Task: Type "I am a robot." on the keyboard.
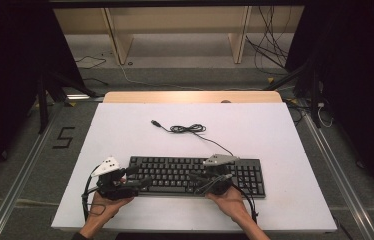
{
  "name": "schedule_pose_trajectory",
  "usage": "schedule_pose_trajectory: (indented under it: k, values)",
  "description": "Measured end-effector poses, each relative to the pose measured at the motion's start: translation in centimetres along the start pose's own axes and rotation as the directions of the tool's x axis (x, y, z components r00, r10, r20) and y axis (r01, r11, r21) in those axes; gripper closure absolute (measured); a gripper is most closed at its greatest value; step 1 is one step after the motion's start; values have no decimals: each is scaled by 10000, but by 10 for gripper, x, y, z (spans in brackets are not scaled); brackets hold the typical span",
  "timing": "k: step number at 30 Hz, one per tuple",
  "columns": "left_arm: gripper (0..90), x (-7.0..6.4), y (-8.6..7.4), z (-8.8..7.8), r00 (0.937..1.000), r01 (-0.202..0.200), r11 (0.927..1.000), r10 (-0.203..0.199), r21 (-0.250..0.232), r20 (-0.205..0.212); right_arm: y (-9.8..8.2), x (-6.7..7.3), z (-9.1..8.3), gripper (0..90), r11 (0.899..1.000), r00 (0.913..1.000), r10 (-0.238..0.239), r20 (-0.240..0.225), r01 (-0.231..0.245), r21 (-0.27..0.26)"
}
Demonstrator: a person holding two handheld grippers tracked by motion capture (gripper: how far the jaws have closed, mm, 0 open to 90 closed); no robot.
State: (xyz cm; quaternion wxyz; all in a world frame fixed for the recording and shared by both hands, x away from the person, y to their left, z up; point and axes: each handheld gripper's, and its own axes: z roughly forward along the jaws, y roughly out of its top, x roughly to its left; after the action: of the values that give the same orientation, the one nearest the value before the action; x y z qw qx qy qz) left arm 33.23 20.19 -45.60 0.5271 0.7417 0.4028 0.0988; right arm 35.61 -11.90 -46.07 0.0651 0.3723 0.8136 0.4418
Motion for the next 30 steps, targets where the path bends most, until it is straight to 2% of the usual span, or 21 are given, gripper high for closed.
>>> schedule_pose_trajectory:
  k: [6, 16, 30]
  values:
    - [267, 0, -2, -2, 10000, -24, 10000, 24, 5, -18, -1, 0, 5, 898, 9997, 9999, -23, 138, 20, 252]
    - [263, 0, -5, -4, 10000, -54, 10000, 54, 79, -42, -5, 2, 12, 900, 9969, 9997, -172, 172, 159, 765]
    - [259, -1, -7, -6, 10000, -36, 9999, 36, 97, -6, -8, 0, 16, 900, 9949, 9996, -195, 225, 171, 997]
